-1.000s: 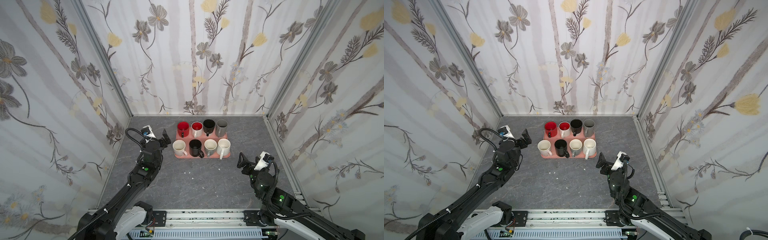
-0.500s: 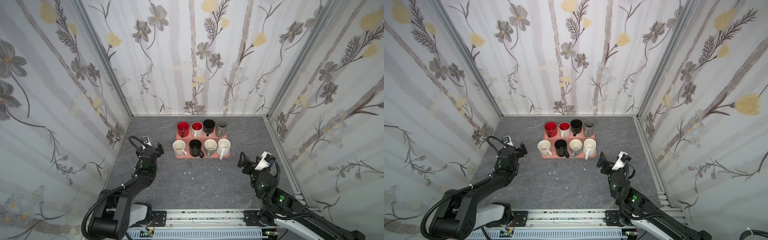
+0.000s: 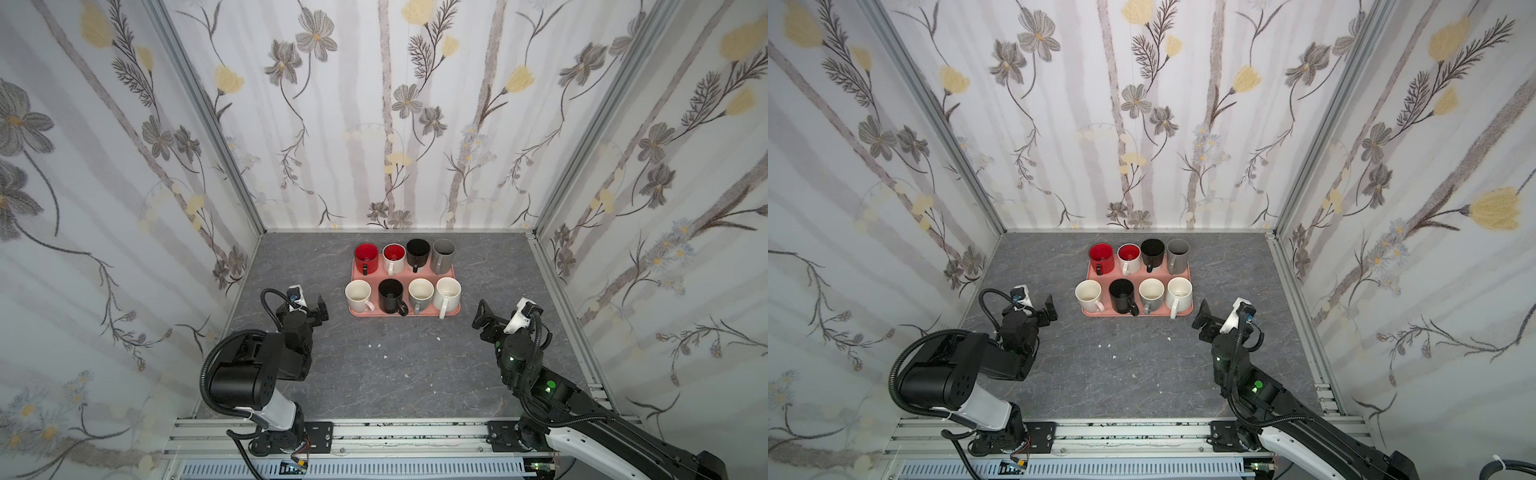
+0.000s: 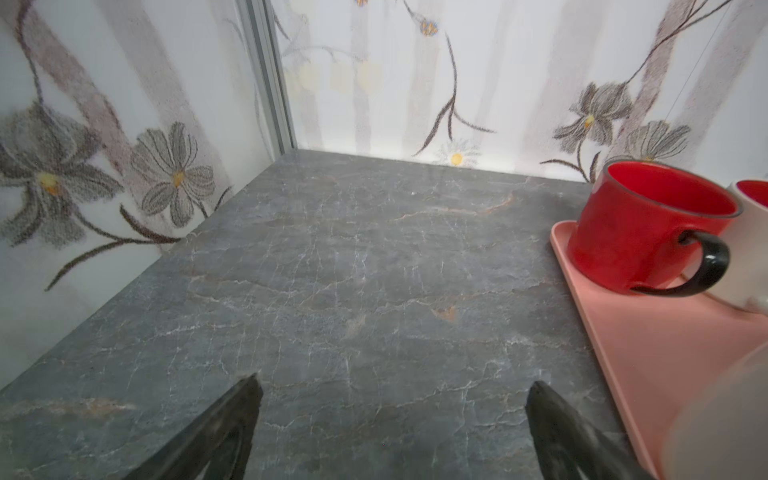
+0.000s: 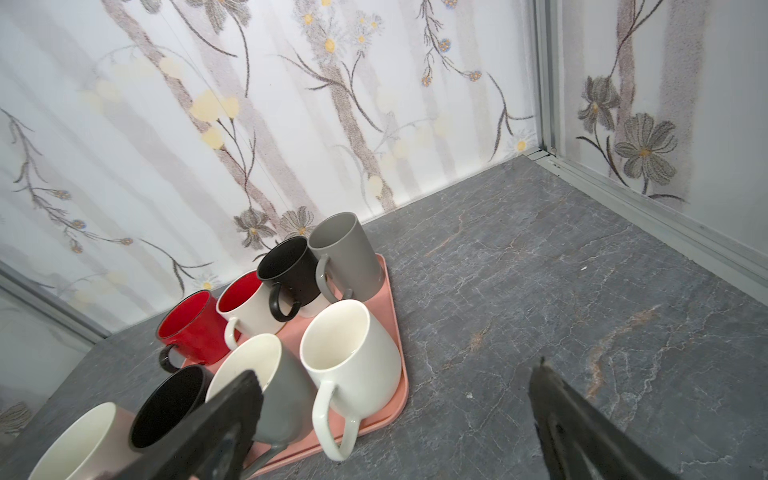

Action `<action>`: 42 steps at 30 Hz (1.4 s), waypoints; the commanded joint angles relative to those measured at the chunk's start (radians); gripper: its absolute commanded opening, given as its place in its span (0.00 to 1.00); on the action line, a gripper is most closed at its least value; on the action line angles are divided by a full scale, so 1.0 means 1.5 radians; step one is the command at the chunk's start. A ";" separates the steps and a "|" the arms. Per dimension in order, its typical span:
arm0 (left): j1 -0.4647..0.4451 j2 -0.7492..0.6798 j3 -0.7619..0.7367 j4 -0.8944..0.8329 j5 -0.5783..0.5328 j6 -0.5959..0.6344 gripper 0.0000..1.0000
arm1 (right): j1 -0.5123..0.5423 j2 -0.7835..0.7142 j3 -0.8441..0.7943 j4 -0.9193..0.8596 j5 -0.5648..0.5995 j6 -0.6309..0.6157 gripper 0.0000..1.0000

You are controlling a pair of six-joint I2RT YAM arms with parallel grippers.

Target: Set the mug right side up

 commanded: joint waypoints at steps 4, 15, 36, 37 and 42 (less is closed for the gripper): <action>0.005 0.004 0.008 0.090 -0.085 -0.054 1.00 | -0.094 0.058 -0.032 0.156 -0.086 -0.070 1.00; 0.001 0.006 0.006 0.100 -0.097 -0.056 1.00 | -0.360 0.145 -0.120 0.411 -0.191 -0.241 1.00; 0.001 0.006 0.005 0.100 -0.096 -0.055 1.00 | -0.464 0.566 -0.086 0.726 -0.377 -0.337 1.00; 0.001 0.006 0.005 0.101 -0.096 -0.055 1.00 | -0.474 0.579 -0.090 0.757 -0.391 -0.333 0.99; 0.001 0.006 0.008 0.098 -0.097 -0.055 1.00 | -0.479 0.577 -0.102 0.776 -0.353 -0.313 0.99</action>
